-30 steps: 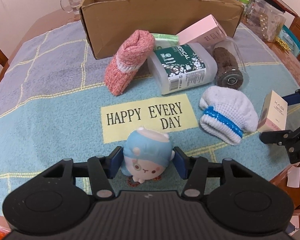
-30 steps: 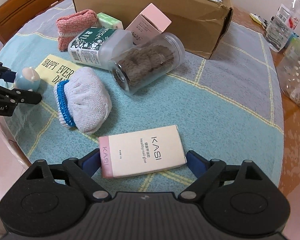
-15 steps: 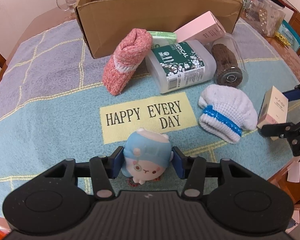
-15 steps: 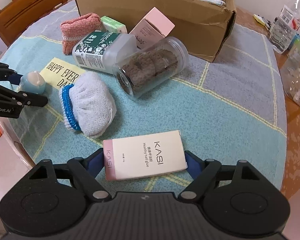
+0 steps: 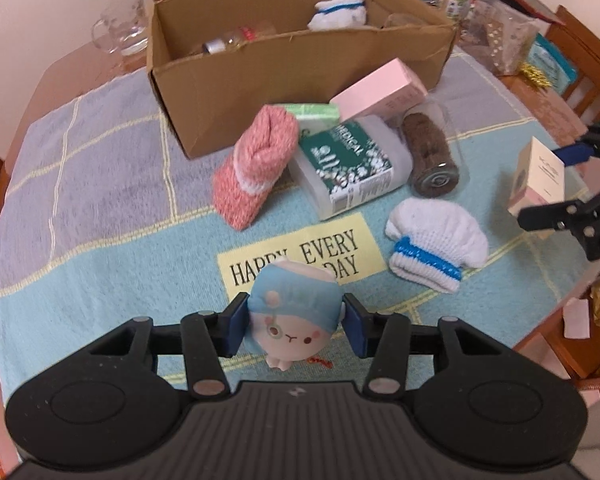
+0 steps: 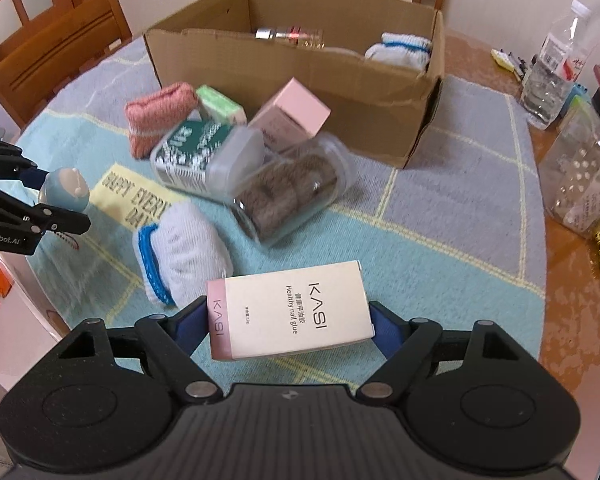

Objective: Organize objects
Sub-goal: 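Carry the figurine and KASI box into the cardboard box and release both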

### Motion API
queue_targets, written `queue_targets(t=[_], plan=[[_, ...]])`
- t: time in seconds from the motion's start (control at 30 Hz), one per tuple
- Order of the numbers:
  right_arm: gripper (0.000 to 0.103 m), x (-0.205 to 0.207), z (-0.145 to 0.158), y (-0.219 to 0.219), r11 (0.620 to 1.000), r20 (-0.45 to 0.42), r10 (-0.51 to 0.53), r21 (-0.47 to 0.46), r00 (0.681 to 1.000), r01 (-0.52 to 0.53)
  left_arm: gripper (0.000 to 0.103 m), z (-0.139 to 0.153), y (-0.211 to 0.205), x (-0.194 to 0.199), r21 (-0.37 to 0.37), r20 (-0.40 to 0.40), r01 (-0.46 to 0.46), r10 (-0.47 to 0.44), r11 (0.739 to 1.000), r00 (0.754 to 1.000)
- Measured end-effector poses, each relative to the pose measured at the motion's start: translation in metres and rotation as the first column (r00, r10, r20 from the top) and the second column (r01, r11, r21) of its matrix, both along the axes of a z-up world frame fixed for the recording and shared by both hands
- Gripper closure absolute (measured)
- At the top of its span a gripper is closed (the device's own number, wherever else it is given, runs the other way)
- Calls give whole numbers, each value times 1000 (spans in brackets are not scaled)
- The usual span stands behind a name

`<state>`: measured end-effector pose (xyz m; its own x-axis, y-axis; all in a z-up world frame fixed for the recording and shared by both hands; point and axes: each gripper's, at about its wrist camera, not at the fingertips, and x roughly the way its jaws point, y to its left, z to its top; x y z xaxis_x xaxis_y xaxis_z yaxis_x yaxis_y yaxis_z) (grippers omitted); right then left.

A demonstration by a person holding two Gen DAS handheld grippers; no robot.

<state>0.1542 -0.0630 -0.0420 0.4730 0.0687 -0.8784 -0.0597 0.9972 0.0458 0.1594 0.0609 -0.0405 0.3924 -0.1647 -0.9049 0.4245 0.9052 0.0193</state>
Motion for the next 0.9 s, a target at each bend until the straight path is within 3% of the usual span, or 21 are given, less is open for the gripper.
queue_targets(t=[0.3, 0.63, 0.9], plan=[[17, 12, 27, -4, 999, -2, -35, 19, 999, 35, 55, 36, -7, 14, -43, -16, 52, -53, 998, 998], [17, 54, 52, -25, 998, 11, 54, 43, 998, -55, 55, 69, -33, 44, -56, 8, -3, 3, 998, 1000], [17, 90, 81, -42, 992, 78, 122, 13, 989, -124, 55, 97, -48, 76, -84, 61, -28, 33, 996, 998]])
